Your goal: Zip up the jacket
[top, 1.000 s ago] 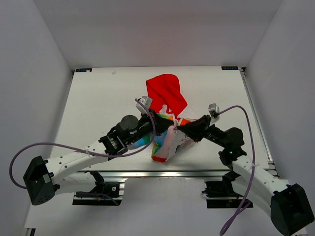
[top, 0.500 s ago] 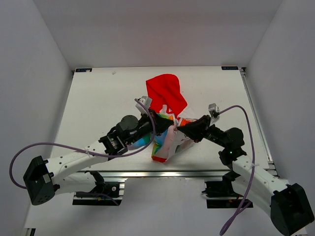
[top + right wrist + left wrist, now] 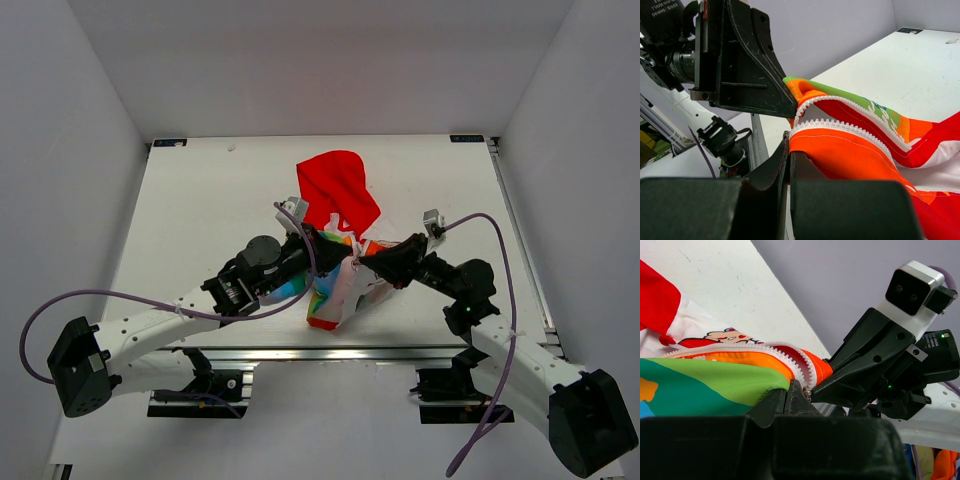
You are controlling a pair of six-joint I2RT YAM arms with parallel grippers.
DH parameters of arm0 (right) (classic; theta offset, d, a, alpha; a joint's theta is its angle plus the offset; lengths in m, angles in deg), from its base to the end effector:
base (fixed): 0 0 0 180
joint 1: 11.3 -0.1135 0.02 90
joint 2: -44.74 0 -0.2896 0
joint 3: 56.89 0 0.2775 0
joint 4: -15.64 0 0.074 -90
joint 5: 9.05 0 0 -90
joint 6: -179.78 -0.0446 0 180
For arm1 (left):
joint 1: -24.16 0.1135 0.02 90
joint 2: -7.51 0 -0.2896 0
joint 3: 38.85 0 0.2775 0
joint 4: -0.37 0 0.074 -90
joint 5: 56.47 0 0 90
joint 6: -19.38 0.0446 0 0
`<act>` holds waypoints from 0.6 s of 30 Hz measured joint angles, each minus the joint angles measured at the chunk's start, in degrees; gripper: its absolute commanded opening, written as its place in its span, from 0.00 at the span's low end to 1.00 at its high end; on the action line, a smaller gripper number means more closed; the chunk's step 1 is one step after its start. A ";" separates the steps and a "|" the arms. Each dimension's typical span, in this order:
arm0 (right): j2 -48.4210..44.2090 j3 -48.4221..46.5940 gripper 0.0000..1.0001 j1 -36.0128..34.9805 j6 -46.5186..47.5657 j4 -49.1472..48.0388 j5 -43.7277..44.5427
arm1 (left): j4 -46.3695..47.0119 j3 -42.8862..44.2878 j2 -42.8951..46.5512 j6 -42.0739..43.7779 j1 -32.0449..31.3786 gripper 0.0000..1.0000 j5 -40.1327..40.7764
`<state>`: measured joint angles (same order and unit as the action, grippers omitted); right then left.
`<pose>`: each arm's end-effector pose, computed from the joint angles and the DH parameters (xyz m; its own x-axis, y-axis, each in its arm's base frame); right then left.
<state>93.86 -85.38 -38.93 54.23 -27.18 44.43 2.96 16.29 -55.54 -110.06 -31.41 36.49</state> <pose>0.1577 0.1125 0.2762 -0.2283 0.4079 -0.8840 -0.8950 0.2695 0.3555 0.1611 -0.2310 0.3225 -0.5453 -0.3266 -0.7720 0.5804 0.5174 -0.6288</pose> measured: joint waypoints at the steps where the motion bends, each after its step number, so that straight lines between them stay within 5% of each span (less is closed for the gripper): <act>1: 0.00 0.00 0.00 0.00 -0.07 -0.13 0.13 | 0.00 -0.09 0.00 0.00 0.00 0.00 0.00; 18: 0.00 0.00 0.00 0.00 -0.76 -0.26 0.37 | 0.42 -0.17 0.00 0.04 0.00 0.00 -0.04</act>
<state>93.86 -85.38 -38.93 53.46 -27.44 44.81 3.37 16.11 -55.54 -110.02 -31.41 36.45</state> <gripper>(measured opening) 0.014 0.022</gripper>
